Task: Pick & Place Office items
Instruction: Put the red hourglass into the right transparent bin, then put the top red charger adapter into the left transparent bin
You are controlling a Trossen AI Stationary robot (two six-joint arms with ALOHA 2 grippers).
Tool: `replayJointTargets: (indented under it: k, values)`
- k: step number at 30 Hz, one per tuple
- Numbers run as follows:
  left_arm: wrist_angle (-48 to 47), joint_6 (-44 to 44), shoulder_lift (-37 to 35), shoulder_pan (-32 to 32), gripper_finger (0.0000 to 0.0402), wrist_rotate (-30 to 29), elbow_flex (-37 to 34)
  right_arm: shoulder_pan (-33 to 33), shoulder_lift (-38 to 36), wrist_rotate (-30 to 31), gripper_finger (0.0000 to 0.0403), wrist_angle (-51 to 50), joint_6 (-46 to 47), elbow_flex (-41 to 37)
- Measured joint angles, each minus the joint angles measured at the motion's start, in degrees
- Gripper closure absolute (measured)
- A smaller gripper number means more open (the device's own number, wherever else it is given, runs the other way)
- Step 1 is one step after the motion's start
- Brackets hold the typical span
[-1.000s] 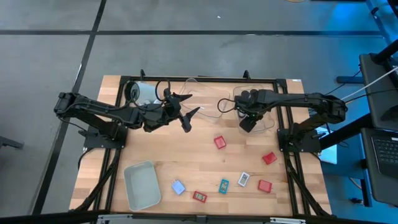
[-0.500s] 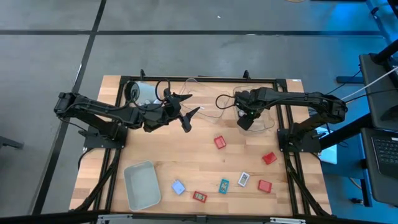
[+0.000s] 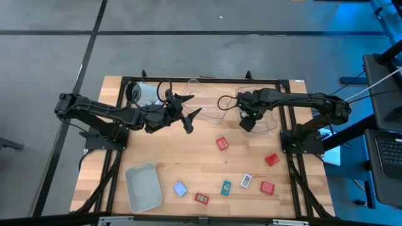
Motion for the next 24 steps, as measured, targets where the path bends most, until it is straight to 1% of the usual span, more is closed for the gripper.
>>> replayJointTargets:
  k: [7,9,15,19,21,22,24]
  values:
    - [0.00,0.01,0.00,0.00,0.0121,0.00,0.00,0.00,0.00,0.07,0.0134,-0.09,0.01,0.05]
    - [0.00,0.00,0.00,0.00,0.0121,-0.02,0.00,-0.02,-0.29,-0.46,0.0128,-1.79,0.03,0.58]
    - [0.02,0.12,0.00,0.00,0.0121,0.00,0.00,0.00,-2.46,-0.02,0.0115,-11.47,0.19,7.52]
    - [-0.03,1.58,0.00,0.00,0.0121,0.18,0.00,0.67,-5.72,2.90,0.0113,-14.34,1.60,12.93]
    - [-0.72,2.85,0.00,-0.02,0.0121,2.60,0.00,1.54,-7.71,3.95,0.0113,-14.71,2.76,14.94]
    - [-1.65,3.41,0.00,0.00,0.0121,5.25,0.00,2.11,-8.83,4.26,0.0113,-14.78,3.44,15.65]
    - [-4.43,3.34,0.00,-0.02,0.0121,12.77,0.00,3.31,-11.10,4.65,0.0113,-14.74,4.19,16.67]
